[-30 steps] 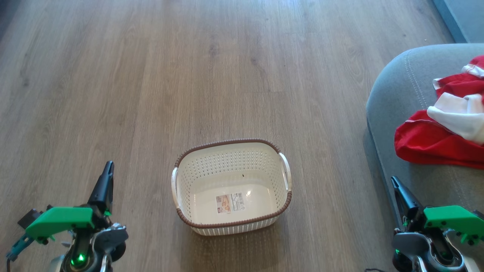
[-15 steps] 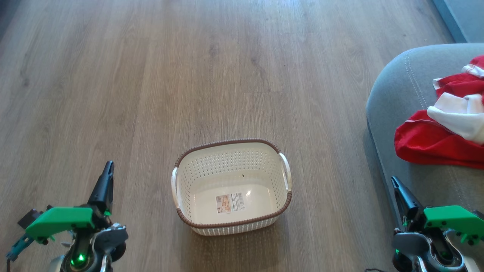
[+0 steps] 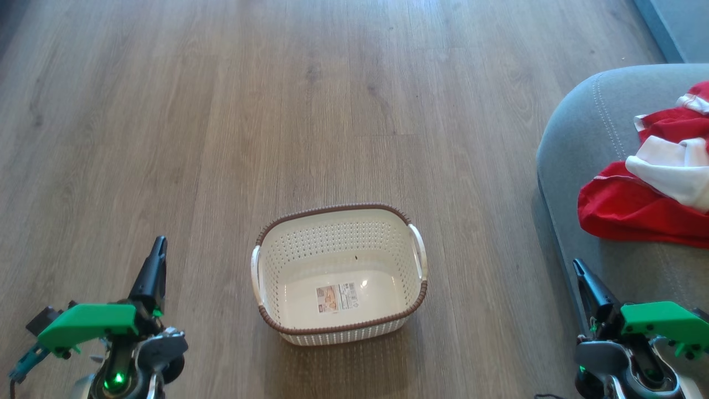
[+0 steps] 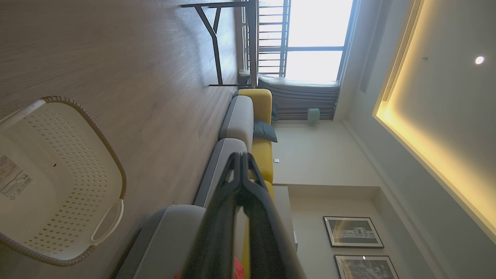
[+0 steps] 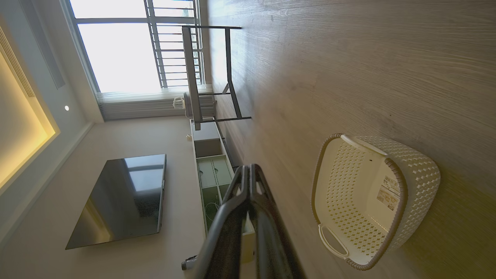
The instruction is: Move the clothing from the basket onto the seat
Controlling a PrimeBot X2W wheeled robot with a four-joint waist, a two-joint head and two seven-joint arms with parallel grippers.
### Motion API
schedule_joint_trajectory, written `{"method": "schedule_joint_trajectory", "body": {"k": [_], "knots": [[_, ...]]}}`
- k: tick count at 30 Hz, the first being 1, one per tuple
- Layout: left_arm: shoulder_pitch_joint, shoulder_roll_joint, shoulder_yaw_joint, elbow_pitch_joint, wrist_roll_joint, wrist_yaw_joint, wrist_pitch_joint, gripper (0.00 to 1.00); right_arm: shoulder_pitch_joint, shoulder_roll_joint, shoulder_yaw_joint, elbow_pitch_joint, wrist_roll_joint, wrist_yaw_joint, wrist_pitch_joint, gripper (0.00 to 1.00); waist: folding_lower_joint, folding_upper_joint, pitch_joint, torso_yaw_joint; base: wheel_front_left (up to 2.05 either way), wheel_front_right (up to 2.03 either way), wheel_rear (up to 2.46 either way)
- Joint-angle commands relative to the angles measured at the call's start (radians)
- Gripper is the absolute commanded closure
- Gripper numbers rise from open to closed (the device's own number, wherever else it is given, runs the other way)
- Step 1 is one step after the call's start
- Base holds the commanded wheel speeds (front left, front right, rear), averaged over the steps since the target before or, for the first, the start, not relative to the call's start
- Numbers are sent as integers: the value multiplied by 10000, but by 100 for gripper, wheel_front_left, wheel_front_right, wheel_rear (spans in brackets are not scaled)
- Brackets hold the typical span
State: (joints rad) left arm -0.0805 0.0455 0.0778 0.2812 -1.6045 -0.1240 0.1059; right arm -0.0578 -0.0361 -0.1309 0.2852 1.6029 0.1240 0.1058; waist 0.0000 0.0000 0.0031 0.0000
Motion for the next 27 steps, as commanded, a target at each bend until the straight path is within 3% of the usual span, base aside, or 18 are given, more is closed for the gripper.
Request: {"method": "schedule_joint_trajectory", "body": {"k": [1,27], "knots": [[-277,49,369,-359,-34,-67,80,100,-502,-141,172,-405,58,67,74,100,0,0,0,0,0,0,0],[-277,48,370,-360,-33,-67,81,100,-502,-141,172,-405,58,67,73,100,0,0,0,0,0,0,0]]}}
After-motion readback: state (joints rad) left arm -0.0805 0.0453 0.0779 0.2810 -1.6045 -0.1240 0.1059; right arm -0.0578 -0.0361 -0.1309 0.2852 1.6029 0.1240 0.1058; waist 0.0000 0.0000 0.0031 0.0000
